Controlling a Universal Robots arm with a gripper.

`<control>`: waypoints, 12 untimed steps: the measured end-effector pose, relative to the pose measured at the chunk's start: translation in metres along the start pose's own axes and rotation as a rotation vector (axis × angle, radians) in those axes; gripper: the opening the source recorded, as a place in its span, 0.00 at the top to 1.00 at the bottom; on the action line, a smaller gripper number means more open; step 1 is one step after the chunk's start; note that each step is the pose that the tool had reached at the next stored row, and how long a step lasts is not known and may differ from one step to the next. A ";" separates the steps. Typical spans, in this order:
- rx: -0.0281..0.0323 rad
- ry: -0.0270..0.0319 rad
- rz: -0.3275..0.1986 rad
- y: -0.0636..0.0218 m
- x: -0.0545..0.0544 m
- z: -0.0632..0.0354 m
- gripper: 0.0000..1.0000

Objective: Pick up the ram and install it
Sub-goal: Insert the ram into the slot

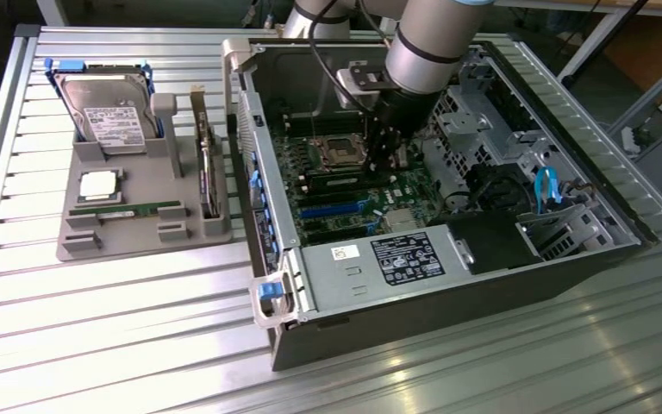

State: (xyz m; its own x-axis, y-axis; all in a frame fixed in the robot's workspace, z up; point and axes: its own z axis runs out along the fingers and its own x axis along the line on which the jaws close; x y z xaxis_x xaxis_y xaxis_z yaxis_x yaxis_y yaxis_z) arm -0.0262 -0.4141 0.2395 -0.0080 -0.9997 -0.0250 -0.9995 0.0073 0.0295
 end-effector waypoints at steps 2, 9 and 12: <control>0.0001 0.0001 0.000 0.0000 0.000 -0.0007 0.89; -0.0001 0.0003 0.000 -0.0001 0.000 0.0049 0.89; 0.0001 0.0001 0.000 -0.0001 0.000 0.0049 0.76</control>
State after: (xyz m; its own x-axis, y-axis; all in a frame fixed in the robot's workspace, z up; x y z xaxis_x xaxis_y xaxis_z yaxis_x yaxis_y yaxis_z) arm -0.0262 -0.4140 0.2346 -0.0081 -0.9997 -0.0249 -0.9995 0.0074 0.0295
